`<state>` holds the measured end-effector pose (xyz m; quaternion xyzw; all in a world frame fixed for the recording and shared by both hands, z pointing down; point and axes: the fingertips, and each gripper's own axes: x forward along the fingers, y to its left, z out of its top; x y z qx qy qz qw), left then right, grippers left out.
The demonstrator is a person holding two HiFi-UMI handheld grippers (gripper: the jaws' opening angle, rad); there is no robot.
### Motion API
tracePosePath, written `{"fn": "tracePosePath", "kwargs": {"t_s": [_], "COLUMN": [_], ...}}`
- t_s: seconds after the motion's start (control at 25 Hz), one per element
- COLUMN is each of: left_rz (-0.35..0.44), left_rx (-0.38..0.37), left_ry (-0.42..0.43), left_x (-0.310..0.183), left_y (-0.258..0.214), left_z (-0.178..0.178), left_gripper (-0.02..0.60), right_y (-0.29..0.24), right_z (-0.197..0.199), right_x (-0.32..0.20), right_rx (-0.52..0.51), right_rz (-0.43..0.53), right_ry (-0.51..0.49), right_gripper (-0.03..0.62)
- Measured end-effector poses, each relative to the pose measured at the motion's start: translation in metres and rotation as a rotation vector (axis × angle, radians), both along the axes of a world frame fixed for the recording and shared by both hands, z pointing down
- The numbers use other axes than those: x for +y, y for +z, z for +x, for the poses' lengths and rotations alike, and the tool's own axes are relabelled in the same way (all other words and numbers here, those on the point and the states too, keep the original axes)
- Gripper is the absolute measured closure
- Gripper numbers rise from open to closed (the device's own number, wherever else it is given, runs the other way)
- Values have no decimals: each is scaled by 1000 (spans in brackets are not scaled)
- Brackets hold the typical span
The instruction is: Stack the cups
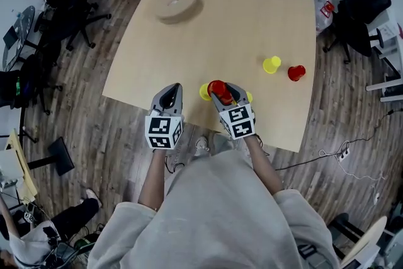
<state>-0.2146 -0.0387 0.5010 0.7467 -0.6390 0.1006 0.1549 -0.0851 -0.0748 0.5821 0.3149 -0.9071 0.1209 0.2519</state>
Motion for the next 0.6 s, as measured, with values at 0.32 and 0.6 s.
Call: {"fn": "tracePosePath", "kwargs": {"t_s": [0.32,0.6], "left_rz": [3,12], "left_rx": [-1,9], "left_ry": [0,50], "left_x": [-2,-8], "left_y": [-2,-7], "left_z": [-2,9], "left_gripper": [569,569], "right_y": [-3,-16], "right_z": [-5,2], "right_x": [1,6], "right_rx": [-38,-91], "right_rz": [-6,19], "right_ry": [1,16], "right_gripper": [355,319]}}
